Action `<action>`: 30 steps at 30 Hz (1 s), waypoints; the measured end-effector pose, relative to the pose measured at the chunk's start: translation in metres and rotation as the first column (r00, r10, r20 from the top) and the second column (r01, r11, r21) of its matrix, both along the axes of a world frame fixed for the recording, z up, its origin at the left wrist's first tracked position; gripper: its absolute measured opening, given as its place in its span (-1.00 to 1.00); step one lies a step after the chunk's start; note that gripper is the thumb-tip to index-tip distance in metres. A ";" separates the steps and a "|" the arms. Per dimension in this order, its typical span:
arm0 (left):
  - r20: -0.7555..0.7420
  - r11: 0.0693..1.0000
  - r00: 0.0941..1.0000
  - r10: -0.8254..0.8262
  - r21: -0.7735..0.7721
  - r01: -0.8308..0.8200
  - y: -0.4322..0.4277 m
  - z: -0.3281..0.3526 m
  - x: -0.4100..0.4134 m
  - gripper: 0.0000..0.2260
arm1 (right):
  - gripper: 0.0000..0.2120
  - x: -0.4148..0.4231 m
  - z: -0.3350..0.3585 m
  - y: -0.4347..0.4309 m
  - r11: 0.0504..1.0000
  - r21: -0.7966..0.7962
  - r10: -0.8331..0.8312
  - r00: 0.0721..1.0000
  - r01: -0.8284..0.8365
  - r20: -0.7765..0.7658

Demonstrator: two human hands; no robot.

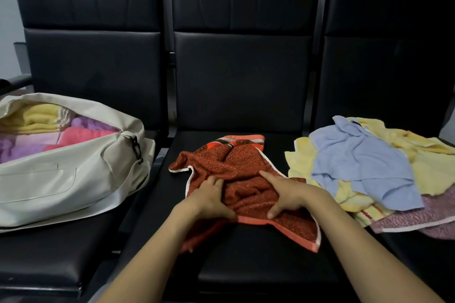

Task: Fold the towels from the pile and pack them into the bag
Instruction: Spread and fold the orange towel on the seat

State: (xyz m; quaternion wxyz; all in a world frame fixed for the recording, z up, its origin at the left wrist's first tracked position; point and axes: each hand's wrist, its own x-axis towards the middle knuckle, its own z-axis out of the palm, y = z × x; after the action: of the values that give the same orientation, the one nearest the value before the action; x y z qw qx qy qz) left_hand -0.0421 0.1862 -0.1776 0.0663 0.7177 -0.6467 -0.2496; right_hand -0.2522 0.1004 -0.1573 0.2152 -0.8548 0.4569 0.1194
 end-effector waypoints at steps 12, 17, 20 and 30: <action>0.226 0.998 0.974 0.021 -0.056 -0.008 -0.006 0.005 0.040 -0.32 | -0.33 0.017 0.001 -0.002 0.982 -0.130 0.122 0.987 -0.136 -0.109; 0.123 1.000 0.992 -0.023 -0.008 0.024 -0.006 0.003 0.038 -0.33 | -0.35 0.020 0.005 0.004 0.983 -0.049 0.176 0.984 -0.176 -0.003; 0.066 0.999 0.997 0.049 -0.025 -0.048 -0.005 0.004 0.041 -0.18 | -0.17 0.022 0.012 0.005 0.997 0.003 0.078 0.995 -0.078 -0.056; 0.102 0.999 0.995 0.009 0.034 -0.012 -0.003 0.000 0.046 -0.09 | -0.11 0.028 0.002 0.008 0.983 -0.134 0.120 0.991 -0.127 -0.061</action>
State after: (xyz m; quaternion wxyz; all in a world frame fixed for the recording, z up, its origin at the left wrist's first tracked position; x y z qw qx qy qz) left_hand 0.0040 0.1829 -0.1781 0.0221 0.7339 -0.6410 -0.2236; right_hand -0.2237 0.1080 -0.1549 0.1360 -0.8908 0.4156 0.1233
